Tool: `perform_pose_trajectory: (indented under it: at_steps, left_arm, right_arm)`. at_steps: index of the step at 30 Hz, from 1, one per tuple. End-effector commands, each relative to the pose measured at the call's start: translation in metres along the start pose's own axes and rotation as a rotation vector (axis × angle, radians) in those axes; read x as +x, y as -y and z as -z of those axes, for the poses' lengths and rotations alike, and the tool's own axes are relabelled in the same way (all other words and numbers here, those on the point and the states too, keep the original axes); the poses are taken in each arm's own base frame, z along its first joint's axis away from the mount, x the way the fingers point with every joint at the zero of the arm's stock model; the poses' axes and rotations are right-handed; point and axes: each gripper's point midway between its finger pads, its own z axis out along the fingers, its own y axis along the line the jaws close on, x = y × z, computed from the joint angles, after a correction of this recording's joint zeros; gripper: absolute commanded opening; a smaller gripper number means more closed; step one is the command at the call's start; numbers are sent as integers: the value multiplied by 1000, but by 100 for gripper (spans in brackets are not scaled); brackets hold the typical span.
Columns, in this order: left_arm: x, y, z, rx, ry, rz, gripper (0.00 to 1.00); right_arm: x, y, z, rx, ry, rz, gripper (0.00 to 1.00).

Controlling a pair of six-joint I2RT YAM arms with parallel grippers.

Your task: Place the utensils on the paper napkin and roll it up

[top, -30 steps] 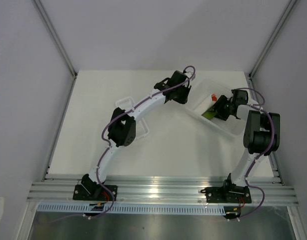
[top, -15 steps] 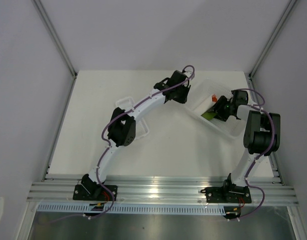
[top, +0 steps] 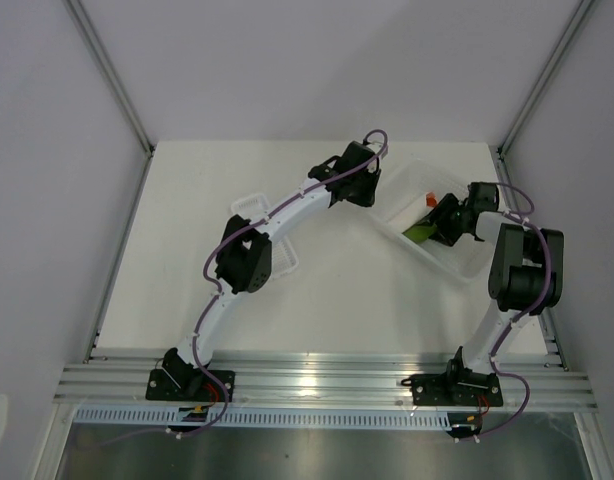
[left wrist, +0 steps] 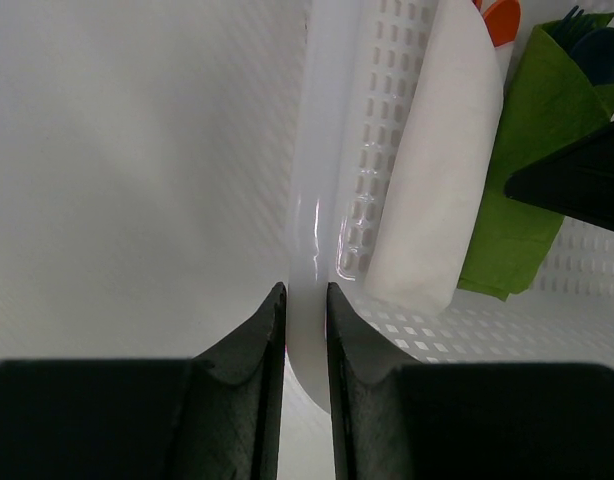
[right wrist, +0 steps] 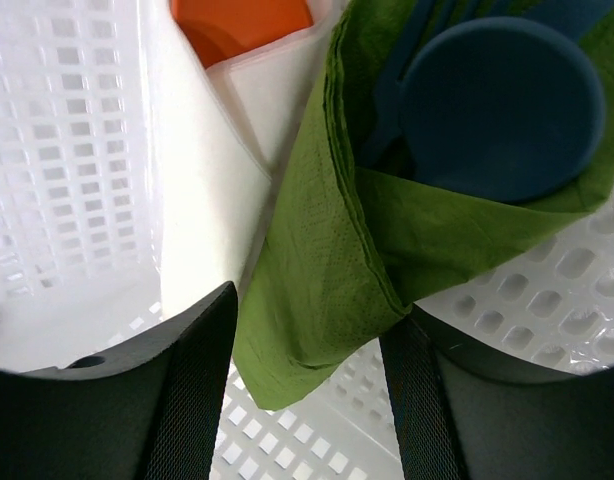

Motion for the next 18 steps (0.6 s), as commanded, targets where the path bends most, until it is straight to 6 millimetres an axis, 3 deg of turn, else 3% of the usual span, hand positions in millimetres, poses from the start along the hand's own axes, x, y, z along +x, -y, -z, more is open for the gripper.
perform_pose_trajectory:
  at_steps: [1, 18]
  left_arm:
    - [-17, -27, 19, -106, 31, 49, 1]
    - [-29, -47, 22, -136, 55, 119, 1]
  right_arm:
    - [8, 42, 5, 138, 8, -119, 61]
    - [-4, 45, 25, 248, 34, -118, 61]
